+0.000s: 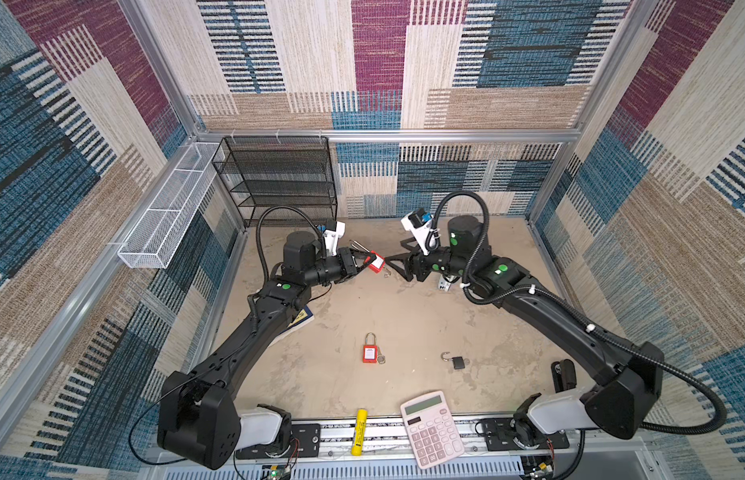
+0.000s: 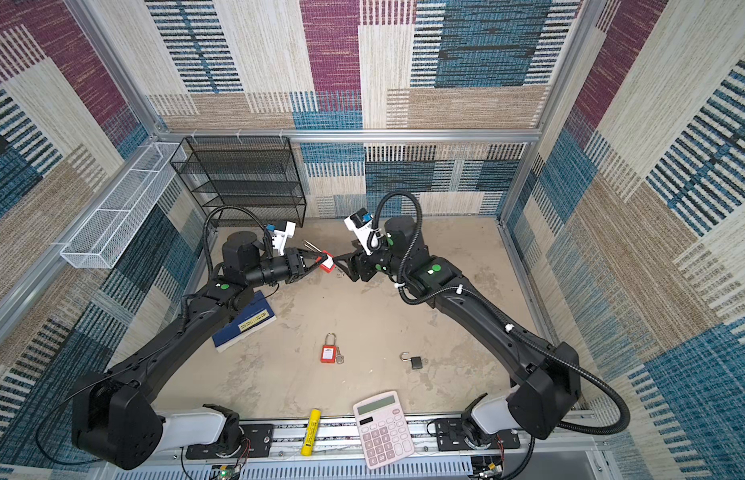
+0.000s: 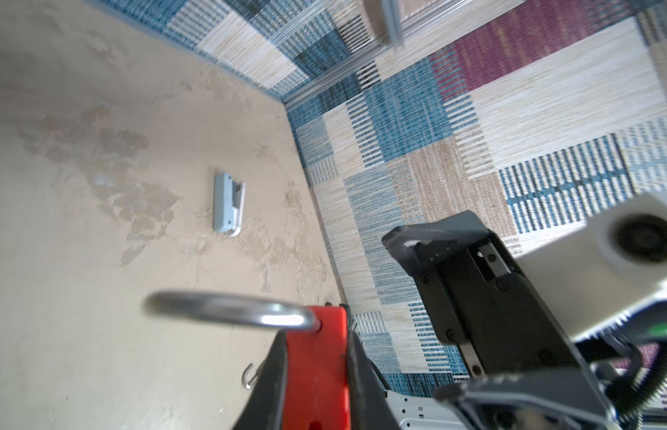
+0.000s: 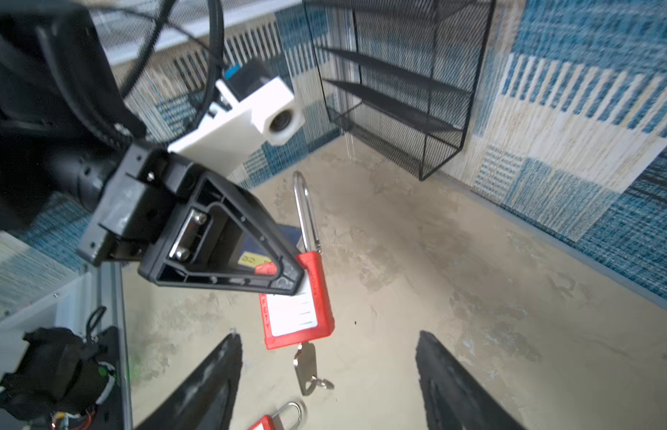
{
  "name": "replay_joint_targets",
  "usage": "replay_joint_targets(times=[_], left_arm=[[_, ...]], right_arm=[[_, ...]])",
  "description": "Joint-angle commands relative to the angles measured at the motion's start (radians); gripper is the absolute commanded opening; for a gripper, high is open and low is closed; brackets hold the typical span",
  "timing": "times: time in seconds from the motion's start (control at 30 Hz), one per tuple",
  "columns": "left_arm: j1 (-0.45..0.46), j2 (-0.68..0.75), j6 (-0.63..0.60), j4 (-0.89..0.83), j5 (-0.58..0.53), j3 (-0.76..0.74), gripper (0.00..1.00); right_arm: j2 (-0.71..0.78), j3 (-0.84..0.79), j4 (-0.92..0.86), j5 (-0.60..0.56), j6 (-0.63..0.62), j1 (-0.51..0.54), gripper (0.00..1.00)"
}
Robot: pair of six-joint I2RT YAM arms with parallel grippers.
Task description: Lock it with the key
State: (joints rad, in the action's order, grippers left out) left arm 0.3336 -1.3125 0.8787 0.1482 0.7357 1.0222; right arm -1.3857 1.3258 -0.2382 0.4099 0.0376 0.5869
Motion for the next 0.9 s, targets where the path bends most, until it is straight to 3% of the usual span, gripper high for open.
replay_joint_targets(times=[0.0, 0.33, 0.67, 0.87], left_arm=[[0.011, 0.013, 0.048, 0.315, -0.007, -0.026, 0.0], [0.077, -0.018, 0.111, 0.913, -0.101, -0.145, 0.0], [0.09, -0.076, 0.188, 1.208, -0.147, -0.162, 0.0], [0.109, -0.117, 0.225, 1.251, -0.127, -0.112, 0.0]], right_arm=[[0.043, -0.026, 0.206, 0.177, 0.176, -0.053, 0.77], [0.041, -0.028, 0.397, 0.379, 0.416, -0.15, 0.76], [-0.011, -0.046, 0.554, 0.513, 0.565, -0.15, 0.76], [-0.042, -0.041, 0.611, 0.547, 0.612, -0.15, 0.75]])
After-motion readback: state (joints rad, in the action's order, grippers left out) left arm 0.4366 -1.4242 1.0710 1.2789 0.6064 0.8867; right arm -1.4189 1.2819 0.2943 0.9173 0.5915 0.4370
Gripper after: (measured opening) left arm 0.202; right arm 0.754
